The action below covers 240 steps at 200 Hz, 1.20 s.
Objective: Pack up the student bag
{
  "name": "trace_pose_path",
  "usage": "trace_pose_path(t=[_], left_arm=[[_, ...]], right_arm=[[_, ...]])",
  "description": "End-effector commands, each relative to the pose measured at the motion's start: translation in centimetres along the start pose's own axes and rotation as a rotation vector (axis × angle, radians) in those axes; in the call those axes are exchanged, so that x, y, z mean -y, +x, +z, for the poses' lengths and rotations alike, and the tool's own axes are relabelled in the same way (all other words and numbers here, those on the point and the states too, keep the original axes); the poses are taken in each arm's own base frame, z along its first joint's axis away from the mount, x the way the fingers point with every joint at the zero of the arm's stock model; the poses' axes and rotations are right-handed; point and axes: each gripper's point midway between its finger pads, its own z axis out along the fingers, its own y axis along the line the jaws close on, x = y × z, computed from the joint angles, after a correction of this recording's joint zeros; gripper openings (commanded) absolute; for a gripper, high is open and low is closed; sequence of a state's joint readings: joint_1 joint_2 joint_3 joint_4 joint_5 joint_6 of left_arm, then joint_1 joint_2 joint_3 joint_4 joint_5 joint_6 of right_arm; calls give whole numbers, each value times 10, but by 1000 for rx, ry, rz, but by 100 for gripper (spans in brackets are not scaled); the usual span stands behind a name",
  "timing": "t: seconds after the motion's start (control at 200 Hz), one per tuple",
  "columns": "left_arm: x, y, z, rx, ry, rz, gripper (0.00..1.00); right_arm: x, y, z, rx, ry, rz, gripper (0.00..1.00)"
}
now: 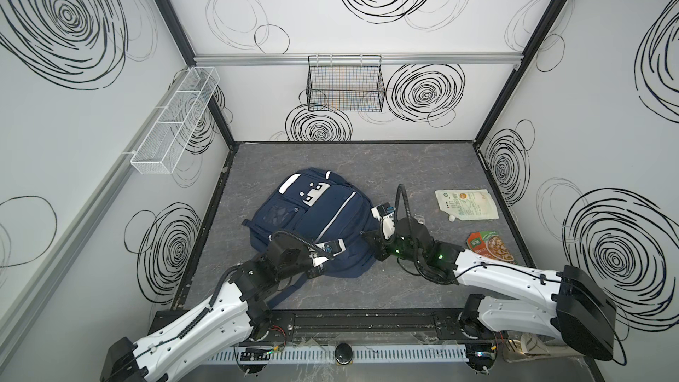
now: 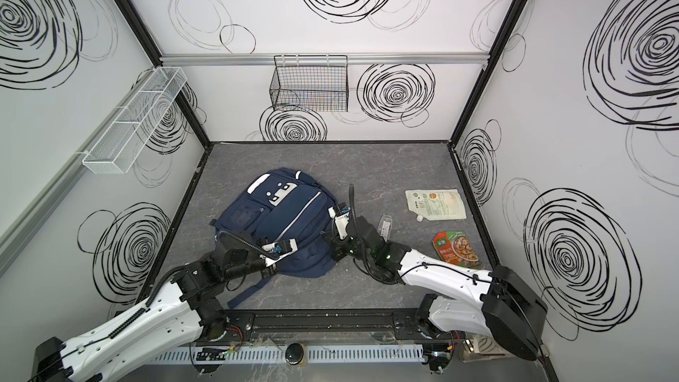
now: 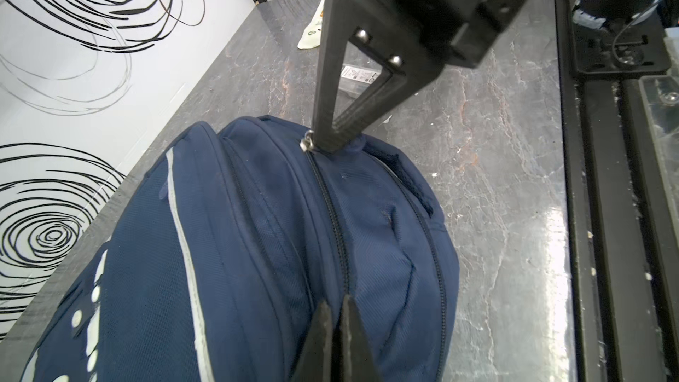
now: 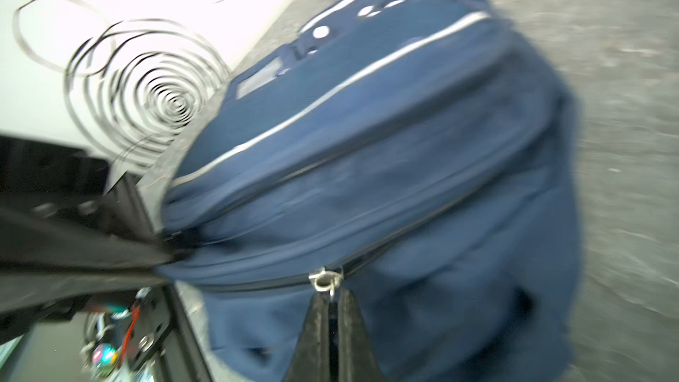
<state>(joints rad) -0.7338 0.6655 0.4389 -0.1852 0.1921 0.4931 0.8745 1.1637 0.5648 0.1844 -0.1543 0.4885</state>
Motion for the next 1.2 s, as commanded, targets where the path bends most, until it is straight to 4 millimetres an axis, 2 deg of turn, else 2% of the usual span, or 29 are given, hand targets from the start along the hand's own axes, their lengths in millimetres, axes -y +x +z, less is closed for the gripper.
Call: trace_pose_path(t=[0.0,0.115,0.22,0.225,0.27,0.29,0.315,0.38,0.5,0.59,0.725,1.131,1.196], left_arm=[[-20,-4,-8,2,-104,23,0],[-36,4,-15,-64,-191,14,0],[-56,12,-25,-110,-307,-32,1],[-57,12,-25,-110,-310,-34,1],[-57,10,-28,-101,-312,-58,32],[-55,7,-28,-91,-296,-65,41],[-50,1,-28,-68,-261,-75,47],[-36,-16,-27,2,-167,-101,55],[-13,-46,-20,103,-7,-136,53],[-6,-52,-11,104,41,-127,50],[-11,-38,3,30,9,-111,41],[0,-17,17,-26,51,-112,38],[1,-14,18,-38,54,-110,33]], right_arm=[[37,-14,-8,50,124,8,0],[39,-28,-9,72,141,-25,0],[12,-33,-8,49,35,-47,0],[11,-33,-8,50,30,-47,0],[-3,-32,-9,51,-14,-52,0],[-10,-32,-9,52,-35,-55,0],[-17,-30,-10,55,-58,-56,0],[-35,-25,-10,54,-109,-50,0],[-61,-18,-8,49,-184,-31,0],[-74,-16,-6,47,-216,-21,0],[-85,-20,-7,56,-232,-21,0],[-87,-27,-11,81,-233,-38,0],[-88,-28,-12,85,-237,-36,0]])
